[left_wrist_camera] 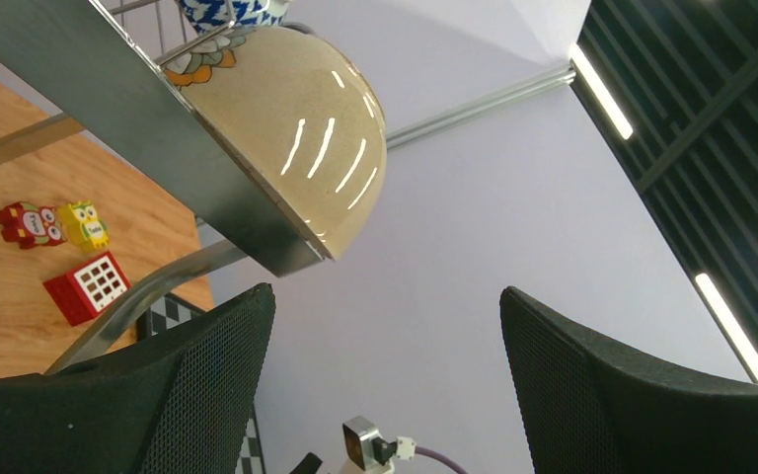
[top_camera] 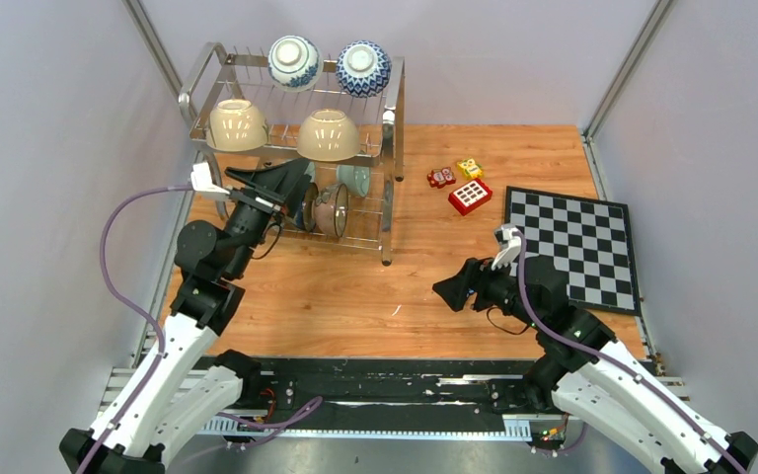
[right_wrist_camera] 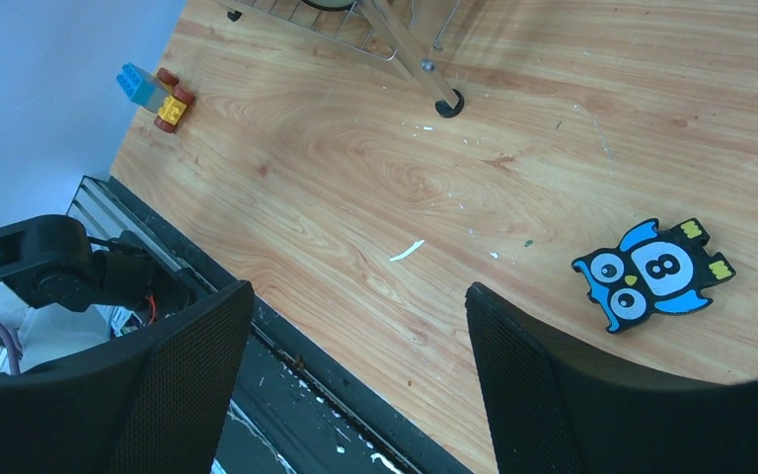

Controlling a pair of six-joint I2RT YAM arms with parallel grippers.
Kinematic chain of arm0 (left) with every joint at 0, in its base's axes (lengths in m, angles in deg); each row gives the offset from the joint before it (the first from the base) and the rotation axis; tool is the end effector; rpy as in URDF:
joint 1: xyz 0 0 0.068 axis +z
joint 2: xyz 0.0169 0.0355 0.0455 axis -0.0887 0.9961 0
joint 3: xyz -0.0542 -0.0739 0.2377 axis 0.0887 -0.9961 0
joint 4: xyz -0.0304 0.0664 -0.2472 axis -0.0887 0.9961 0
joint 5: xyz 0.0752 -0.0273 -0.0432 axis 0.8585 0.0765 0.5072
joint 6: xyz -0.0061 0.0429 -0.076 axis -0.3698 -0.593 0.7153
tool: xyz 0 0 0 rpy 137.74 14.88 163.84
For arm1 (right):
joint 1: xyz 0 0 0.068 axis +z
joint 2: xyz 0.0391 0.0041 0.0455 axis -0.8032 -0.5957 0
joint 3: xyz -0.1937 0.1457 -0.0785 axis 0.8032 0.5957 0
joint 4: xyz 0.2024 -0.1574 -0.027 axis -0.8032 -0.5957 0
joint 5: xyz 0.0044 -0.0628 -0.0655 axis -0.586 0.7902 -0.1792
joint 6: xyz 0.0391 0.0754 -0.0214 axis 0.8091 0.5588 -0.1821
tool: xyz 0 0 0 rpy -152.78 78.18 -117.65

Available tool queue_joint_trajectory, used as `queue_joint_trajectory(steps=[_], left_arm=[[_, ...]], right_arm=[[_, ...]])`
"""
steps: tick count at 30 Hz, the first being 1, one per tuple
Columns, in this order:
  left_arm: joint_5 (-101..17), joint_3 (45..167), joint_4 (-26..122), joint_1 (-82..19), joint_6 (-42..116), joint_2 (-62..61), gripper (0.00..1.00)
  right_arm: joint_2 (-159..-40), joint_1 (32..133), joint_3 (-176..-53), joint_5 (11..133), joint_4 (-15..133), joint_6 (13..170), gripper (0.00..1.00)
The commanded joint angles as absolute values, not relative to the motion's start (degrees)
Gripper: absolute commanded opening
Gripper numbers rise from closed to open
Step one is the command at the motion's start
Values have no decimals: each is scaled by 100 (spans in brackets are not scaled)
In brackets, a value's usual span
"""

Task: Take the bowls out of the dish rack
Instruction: Pick up the bowl from the dish rack.

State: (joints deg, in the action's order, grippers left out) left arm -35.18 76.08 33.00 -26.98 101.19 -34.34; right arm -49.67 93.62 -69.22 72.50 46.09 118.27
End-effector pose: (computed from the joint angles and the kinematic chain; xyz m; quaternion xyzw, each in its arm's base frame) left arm 0.2037 -0.0837 0.3856 -0.2607 0.5277 -0.6150 0.5248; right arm 0.1454 0.1349 0.2604 -0.0838 0.7832 0.4051 0.4641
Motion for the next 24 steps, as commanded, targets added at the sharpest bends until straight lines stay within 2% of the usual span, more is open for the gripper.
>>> queue_joint_trajectory(steps=[1, 24], left_arm=[[-3411, 7764, 3039, -2822, 10235, -3297, 86], [-3142, 7597, 2019, -2996, 10384, -2690, 77]], right_arm=[[-4940, 9444, -7121, 7327, 4578, 11919, 83], [-4583, 9431, -7051, 7481, 4582, 12120, 84]])
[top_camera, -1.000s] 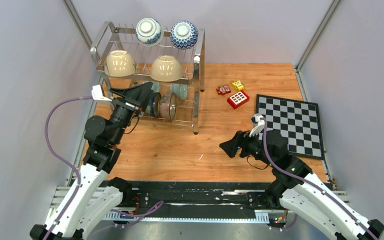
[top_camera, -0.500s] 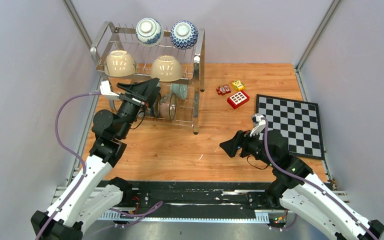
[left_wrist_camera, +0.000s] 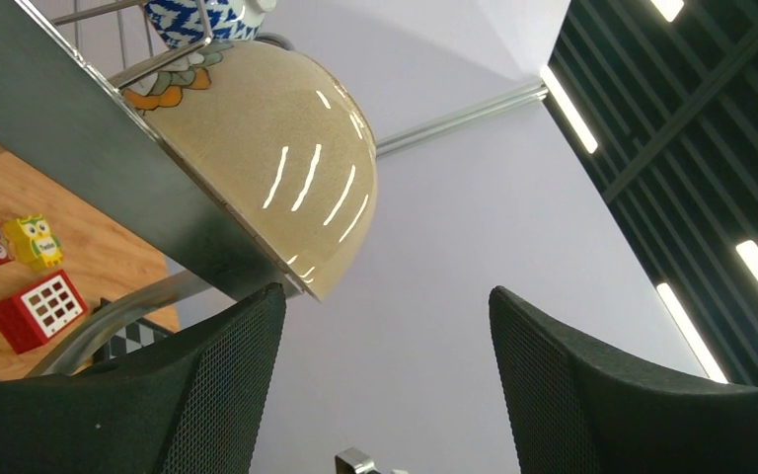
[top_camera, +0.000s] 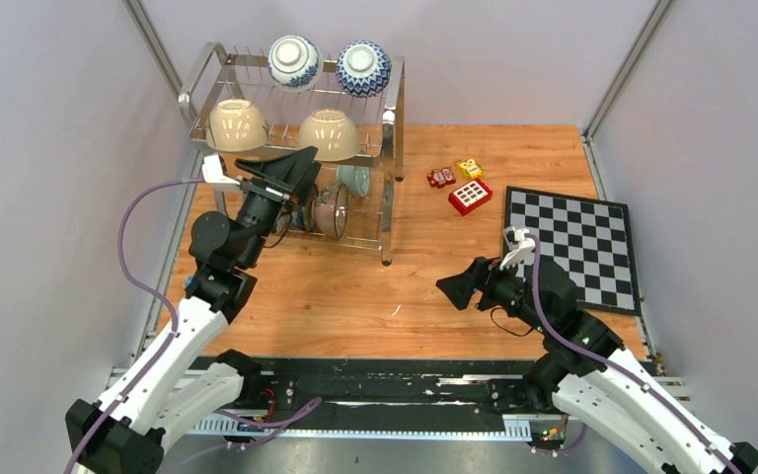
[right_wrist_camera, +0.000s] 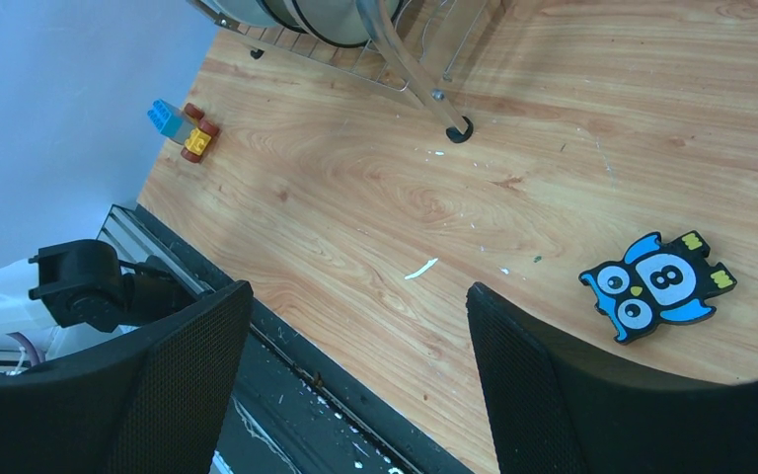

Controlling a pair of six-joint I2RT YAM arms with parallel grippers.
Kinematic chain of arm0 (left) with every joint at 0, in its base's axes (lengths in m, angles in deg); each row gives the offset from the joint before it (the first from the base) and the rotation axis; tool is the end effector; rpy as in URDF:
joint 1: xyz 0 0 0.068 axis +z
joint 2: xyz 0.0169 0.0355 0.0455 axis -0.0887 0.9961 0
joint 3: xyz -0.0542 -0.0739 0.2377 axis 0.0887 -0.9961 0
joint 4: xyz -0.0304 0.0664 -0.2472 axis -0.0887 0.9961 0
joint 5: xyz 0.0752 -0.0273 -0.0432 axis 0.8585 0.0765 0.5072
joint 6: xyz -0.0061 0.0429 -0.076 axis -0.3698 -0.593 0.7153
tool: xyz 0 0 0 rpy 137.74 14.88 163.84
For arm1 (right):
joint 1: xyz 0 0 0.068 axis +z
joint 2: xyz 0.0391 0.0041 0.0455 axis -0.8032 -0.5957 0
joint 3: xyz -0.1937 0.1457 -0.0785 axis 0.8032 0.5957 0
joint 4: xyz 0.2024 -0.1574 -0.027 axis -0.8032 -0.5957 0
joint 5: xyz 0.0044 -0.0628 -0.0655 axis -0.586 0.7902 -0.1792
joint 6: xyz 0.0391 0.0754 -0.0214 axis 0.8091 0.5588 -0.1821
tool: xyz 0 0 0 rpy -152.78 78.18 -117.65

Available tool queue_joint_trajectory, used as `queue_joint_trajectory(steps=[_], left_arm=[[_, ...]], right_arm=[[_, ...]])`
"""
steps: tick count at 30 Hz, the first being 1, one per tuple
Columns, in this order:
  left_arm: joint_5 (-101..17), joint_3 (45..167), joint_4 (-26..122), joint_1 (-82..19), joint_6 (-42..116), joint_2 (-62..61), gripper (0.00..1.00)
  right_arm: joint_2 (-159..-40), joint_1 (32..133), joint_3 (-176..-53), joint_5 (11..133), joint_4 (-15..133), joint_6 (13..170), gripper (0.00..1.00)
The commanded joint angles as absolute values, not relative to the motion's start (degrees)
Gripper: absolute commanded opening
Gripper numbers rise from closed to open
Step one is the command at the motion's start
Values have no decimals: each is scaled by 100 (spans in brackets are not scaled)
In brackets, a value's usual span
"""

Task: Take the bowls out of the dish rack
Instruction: Pick up the bowl from the dish rack.

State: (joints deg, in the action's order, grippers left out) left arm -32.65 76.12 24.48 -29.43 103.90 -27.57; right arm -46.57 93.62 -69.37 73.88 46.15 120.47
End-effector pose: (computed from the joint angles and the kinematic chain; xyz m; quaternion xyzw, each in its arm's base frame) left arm 0.2238 -0.0993 0.3821 -0.2720 0.5076 -0.6371 0.5123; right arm 0.1404 0.1282 0.2709 -0.0617 0.7674 0.4198 0.4807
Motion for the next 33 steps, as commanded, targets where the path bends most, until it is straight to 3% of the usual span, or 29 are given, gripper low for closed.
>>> queue_joint_trajectory(steps=[1, 19, 33], left_arm=[[-3152, 7584, 1944, -2996, 10388, -2656, 77], [-3176, 7462, 1498, -2996, 10436, -2405, 73], [-3164, 7379, 1062, -2998, 10468, -2160, 64]], right_arm=[[-4575, 9433, -7043, 7486, 4573, 12123, 84], [-4410, 9431, -6981, 7521, 4432, 12105, 84], [-4330, 9433, -7025, 7573, 4309, 12055, 84]])
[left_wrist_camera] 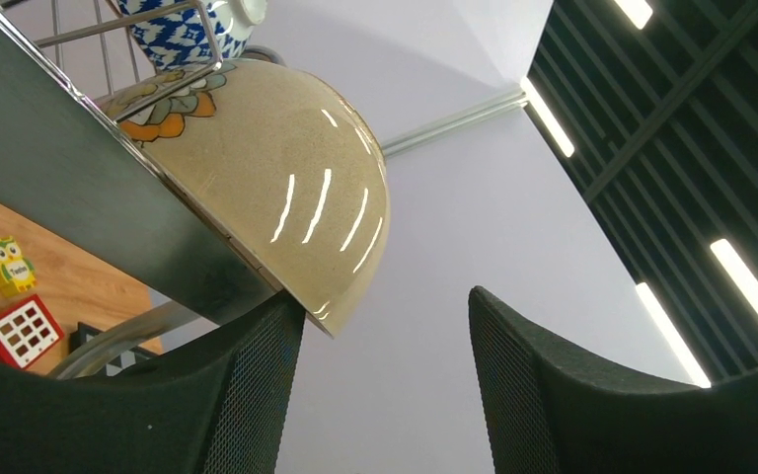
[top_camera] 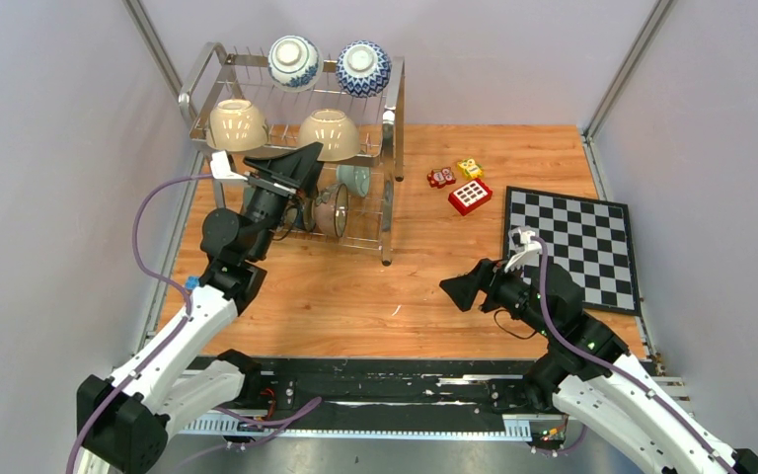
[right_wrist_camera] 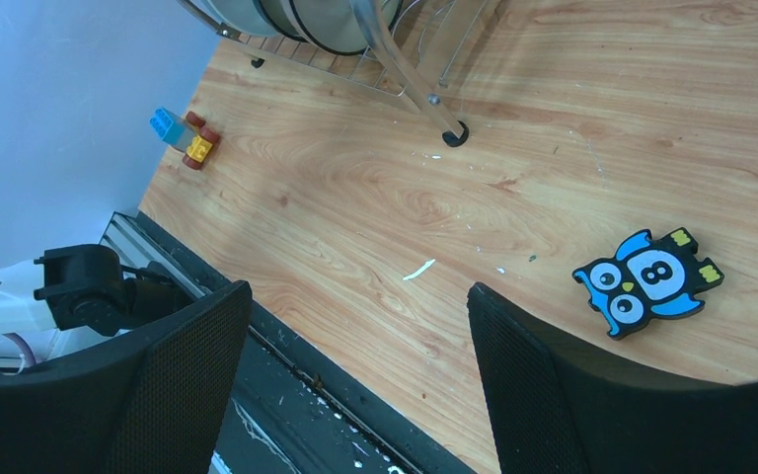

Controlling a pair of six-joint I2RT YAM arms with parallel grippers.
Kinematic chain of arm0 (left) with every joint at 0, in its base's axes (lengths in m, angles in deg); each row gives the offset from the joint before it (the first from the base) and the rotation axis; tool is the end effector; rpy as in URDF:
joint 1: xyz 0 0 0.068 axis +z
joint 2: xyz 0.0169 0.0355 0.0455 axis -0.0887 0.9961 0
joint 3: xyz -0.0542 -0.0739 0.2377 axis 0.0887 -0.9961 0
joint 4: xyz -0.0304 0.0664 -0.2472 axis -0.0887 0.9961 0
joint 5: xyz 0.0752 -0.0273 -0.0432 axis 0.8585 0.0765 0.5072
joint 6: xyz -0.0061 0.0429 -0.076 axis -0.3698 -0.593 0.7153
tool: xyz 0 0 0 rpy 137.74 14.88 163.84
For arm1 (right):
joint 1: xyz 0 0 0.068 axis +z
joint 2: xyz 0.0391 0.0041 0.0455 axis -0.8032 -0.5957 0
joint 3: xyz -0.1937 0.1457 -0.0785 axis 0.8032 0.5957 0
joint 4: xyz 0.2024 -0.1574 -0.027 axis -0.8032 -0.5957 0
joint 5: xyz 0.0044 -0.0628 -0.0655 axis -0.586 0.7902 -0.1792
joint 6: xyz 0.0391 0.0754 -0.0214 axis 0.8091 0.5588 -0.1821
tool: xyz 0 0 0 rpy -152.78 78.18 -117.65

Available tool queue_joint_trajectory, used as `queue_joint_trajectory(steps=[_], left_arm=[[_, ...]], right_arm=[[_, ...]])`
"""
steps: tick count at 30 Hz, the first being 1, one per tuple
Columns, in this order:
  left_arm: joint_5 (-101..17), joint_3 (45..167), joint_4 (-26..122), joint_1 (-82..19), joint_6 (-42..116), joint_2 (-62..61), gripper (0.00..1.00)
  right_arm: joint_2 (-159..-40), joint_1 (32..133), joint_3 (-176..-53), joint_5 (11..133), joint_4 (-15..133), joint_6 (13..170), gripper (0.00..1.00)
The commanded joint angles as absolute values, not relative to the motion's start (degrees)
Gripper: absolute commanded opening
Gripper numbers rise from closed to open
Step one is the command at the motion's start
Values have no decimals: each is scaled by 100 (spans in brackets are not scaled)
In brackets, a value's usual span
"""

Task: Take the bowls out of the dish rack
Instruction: Pick up the bowl from the dish rack.

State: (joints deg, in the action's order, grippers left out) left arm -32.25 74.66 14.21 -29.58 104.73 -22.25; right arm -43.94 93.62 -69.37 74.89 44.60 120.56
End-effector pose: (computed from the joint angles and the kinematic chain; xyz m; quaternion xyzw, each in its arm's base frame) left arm 0.2390 -0.1063 0.3758 -0.2661 0.4822 -0.6540 0.5187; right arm 0.1352 0.1221 0.2745 -0.0555 0.7619 0.4193 0.4905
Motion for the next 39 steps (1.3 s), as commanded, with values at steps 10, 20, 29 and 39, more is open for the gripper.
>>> queue_joint_trajectory(steps=[10, 20, 29, 39], left_arm=[[-3110, 7211, 515, -3003, 10464, -1999, 57], [-3118, 7152, 170, -3005, 10429, -1844, 53], [-3114, 7088, -113, -3005, 10389, -1712, 50], [-3101, 7008, -414, -3005, 10437, -1554, 44]], right_arm=[[-4300, 9434, -7025, 7581, 4193, 11913, 85], [-4158, 9433, -7035, 7626, 4034, 11809, 85], [-4051, 9433, -6991, 7635, 3937, 11820, 85], [-4007, 9437, -6957, 7652, 3882, 11815, 85]])
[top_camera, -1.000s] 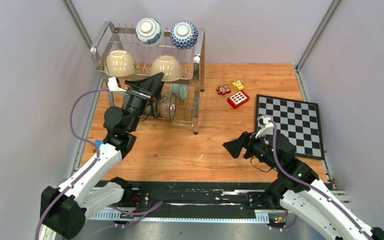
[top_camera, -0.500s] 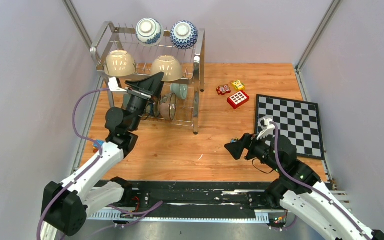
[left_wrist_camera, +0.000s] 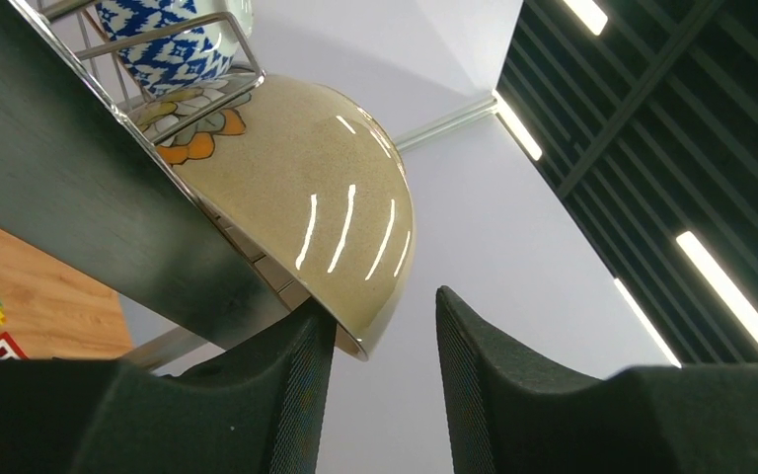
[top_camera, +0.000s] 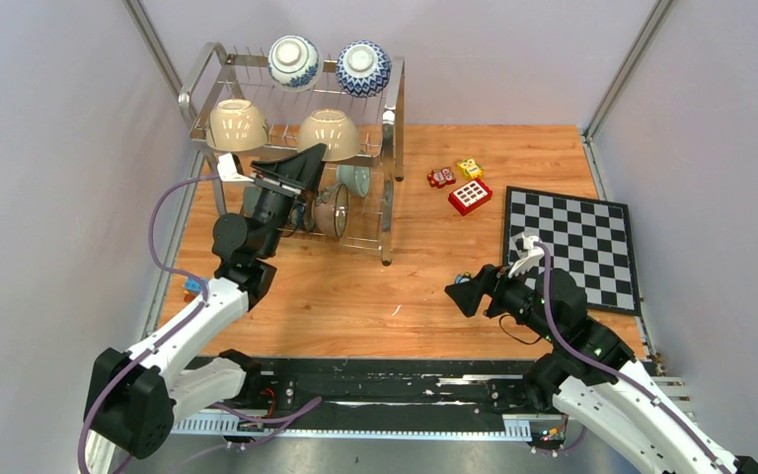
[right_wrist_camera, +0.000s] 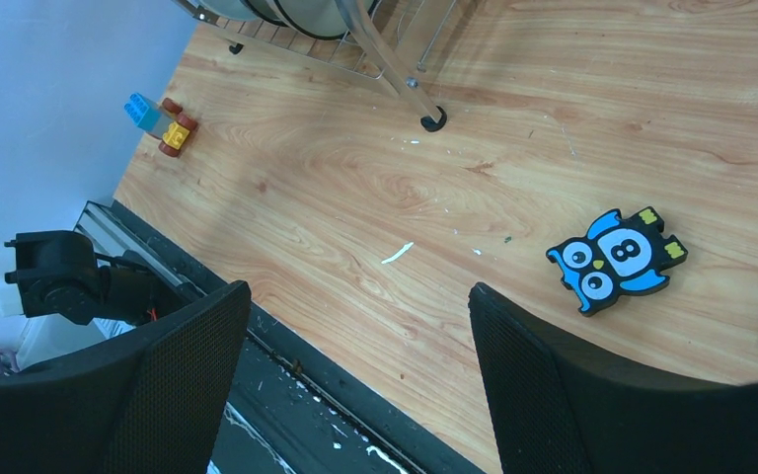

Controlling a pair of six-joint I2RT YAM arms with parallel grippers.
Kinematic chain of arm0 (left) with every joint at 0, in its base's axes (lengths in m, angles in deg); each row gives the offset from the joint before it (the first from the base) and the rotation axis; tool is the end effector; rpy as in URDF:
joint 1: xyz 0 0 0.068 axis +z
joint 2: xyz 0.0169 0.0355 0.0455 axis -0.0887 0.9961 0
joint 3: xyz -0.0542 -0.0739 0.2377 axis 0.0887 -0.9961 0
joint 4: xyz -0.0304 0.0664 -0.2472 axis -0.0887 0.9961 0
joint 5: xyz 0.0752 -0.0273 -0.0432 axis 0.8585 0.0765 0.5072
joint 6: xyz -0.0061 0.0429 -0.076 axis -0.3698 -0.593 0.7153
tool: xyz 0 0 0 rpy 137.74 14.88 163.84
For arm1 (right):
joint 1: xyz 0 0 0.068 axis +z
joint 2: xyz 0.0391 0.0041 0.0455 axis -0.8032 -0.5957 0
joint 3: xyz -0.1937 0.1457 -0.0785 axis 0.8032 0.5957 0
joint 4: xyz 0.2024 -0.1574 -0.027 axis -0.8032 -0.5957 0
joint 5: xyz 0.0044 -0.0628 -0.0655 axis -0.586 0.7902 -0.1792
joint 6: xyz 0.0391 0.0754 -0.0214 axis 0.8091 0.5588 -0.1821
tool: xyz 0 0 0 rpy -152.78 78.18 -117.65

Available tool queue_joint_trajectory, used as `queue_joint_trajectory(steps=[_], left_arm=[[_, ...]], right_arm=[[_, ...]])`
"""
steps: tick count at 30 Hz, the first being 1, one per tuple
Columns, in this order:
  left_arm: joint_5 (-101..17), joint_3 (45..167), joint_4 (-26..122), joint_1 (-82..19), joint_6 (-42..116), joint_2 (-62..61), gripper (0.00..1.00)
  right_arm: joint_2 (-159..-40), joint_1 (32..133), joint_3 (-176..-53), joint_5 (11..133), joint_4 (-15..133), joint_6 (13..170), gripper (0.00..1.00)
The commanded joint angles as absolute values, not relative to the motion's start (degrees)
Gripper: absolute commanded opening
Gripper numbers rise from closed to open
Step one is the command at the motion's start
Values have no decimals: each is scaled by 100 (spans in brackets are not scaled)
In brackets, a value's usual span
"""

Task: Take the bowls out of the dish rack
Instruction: Pick up the bowl from the dish rack.

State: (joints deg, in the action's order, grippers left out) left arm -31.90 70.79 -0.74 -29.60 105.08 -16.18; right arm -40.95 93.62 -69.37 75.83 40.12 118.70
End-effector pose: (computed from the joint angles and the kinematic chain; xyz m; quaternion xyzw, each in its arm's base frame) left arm 0.2511 -0.1114 0.3591 -0.2528 0.4473 -0.6734 0.5316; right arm 0.1281 0.1144 0.2710 -0.0628 0.7698 0.4005 0.4931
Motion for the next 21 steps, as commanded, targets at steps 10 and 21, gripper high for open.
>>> queue_joint_trajectory(steps=[10, 21], left_arm=[[-3076, 6941, -640, -3005, 10426, -1488, 34], [-3066, 6932, -851, -3005, 10417, -1357, 21]], right_arm=[[-3967, 9432, -6911, 7685, 3809, 11798, 85], [-3826, 9431, -6867, 7739, 3716, 11788, 85]])
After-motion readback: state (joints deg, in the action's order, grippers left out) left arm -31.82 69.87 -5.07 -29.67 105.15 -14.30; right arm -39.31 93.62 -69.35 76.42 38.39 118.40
